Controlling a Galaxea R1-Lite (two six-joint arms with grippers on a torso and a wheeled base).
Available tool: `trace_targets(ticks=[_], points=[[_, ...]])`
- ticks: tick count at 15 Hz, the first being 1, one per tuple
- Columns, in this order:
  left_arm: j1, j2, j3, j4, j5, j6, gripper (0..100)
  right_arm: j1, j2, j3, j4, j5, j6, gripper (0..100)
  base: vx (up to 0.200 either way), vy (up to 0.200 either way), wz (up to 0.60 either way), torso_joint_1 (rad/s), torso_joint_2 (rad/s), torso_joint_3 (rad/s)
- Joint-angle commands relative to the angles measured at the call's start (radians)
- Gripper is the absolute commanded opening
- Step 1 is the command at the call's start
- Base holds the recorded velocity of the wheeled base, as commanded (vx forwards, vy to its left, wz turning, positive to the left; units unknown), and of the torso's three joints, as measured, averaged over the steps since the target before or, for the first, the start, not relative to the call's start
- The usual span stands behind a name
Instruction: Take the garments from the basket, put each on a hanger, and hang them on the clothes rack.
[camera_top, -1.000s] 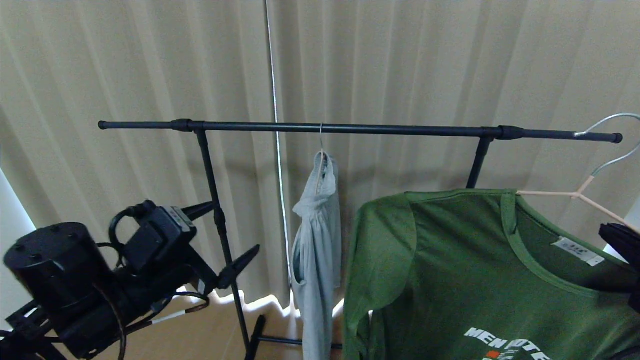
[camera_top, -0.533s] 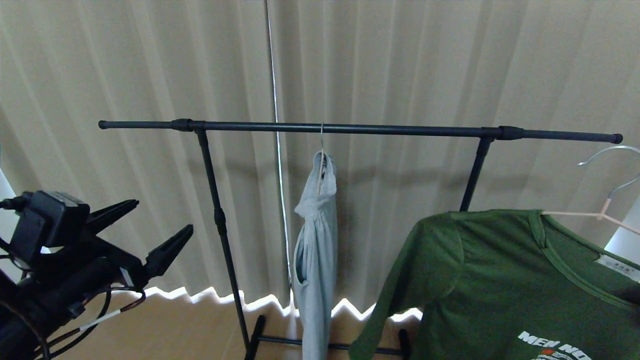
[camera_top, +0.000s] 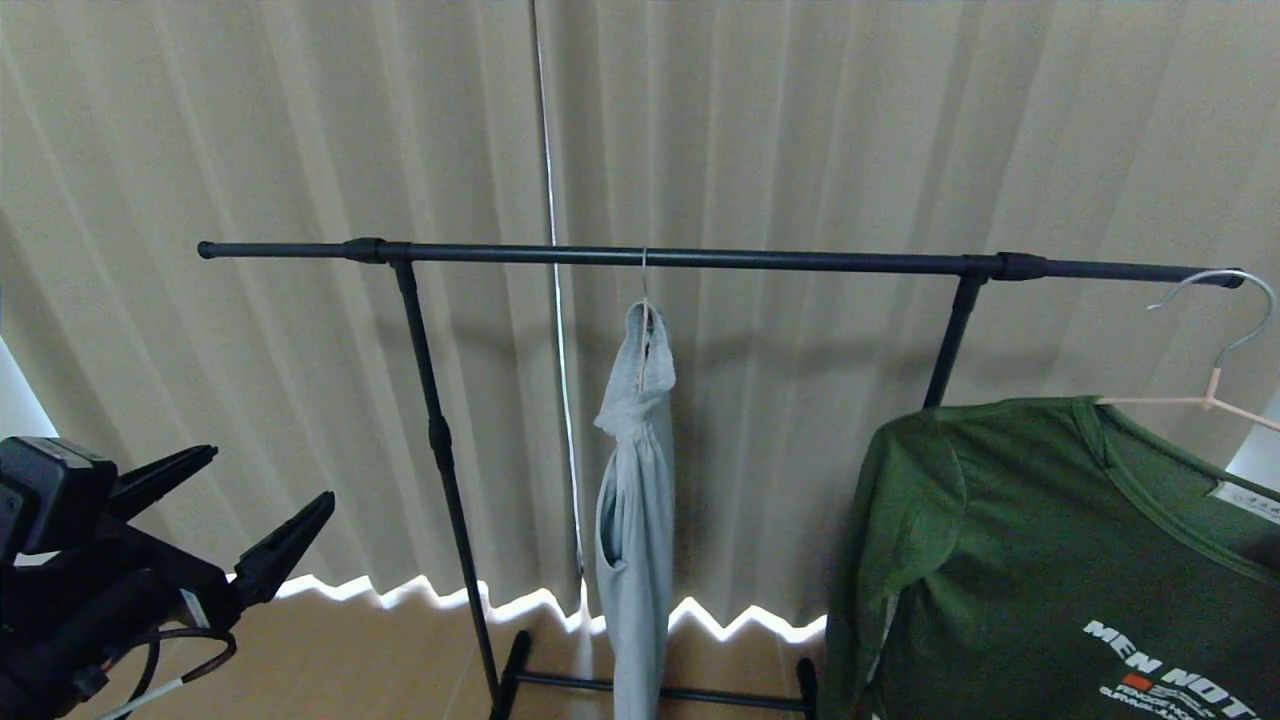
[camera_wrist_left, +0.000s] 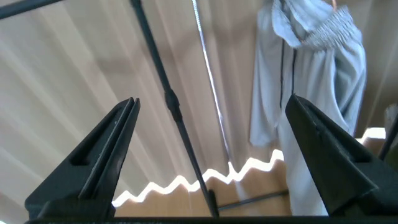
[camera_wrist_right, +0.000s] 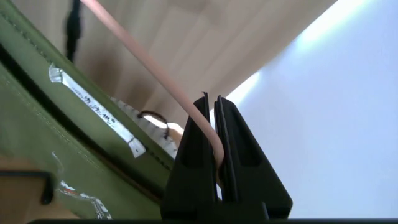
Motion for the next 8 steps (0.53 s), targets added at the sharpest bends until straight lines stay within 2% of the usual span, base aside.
trace_targets(ticks=[1,4,8], points=[[-0.002,-0.006,0.001,-0.003,0.001,-0.001,100,0.002,0.089,-0.052,0.003,-0.009,0.004,0,0.000,0.000,0.00,0.000,0.00,0.000],[-0.003,-0.011,0.006,-0.011,0.001,-0.001,100,0.002,0.105,-0.083,0.006,-0.010,0.070,0,0.000,0.000,0.00,0.000,0.00,0.000],[-0.010,-0.045,0.000,-0.011,0.001,-0.002,100,0.031,0.130,-0.071,0.006,-0.009,0.099,0,0.000,0.000,0.00,0.000,0.00,0.000]])
